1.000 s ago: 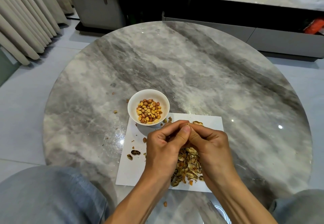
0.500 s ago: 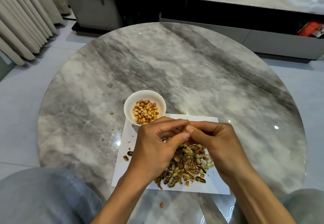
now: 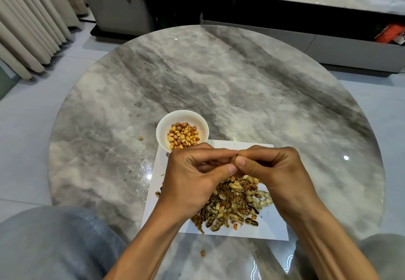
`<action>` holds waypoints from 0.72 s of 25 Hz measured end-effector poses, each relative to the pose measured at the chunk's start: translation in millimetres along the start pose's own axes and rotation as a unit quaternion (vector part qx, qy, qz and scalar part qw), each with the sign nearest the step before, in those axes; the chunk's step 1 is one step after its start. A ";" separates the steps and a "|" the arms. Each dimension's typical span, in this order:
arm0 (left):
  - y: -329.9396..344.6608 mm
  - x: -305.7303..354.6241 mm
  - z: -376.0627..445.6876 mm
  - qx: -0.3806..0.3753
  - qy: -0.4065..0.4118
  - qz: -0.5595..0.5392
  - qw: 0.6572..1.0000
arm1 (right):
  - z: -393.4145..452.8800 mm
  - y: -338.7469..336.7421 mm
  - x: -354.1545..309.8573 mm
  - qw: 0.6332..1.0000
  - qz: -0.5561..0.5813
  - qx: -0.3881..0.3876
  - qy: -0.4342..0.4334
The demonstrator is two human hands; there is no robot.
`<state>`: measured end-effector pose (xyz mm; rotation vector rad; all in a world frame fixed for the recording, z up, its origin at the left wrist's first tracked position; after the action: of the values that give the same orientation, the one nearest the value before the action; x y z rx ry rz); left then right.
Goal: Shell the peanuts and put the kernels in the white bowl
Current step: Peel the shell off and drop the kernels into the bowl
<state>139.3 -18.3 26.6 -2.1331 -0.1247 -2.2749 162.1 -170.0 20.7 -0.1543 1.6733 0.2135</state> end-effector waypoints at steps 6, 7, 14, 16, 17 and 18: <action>-2.3 -12.0 0.3 0.015 -0.068 -0.067 0.995 | -0.2 -0.4 8.3 0.998 0.042 0.033 0.035; -3.0 -16.1 0.0 0.023 -0.087 -0.085 0.992 | -0.1 -0.7 11.2 0.997 0.053 0.041 0.044; 5.6 -49.4 -9.2 0.098 -0.255 -0.247 0.930 | 0.1 2.5 23.7 0.995 0.040 0.066 0.062; 12.8 -58.5 -13.9 0.105 -0.311 -0.336 0.883 | -0.2 6.8 13.6 0.991 -0.119 0.063 -0.021; 15.7 -60.6 -15.3 0.106 -0.323 -0.372 0.864 | -1.2 11.9 6.2 0.973 -0.207 0.057 -0.080; 18.0 -61.8 -16.5 0.107 -0.330 -0.400 0.848 | -3.1 18.9 -0.9 0.946 -0.289 0.051 -0.140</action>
<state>128.2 -39.9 -35.3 -2.9596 -1.4309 -1.4453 154.9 -152.4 22.8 -0.5050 1.2898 -0.2838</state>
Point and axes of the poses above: each hand's wrist, its own z-axis towards the middle knuckle, its own y-axis out of the palm, x = y × z, the point moved 8 cm from there along z, towards the middle knuckle, and after that the axes turned 1 degree about -y, right-handed, at the moved point
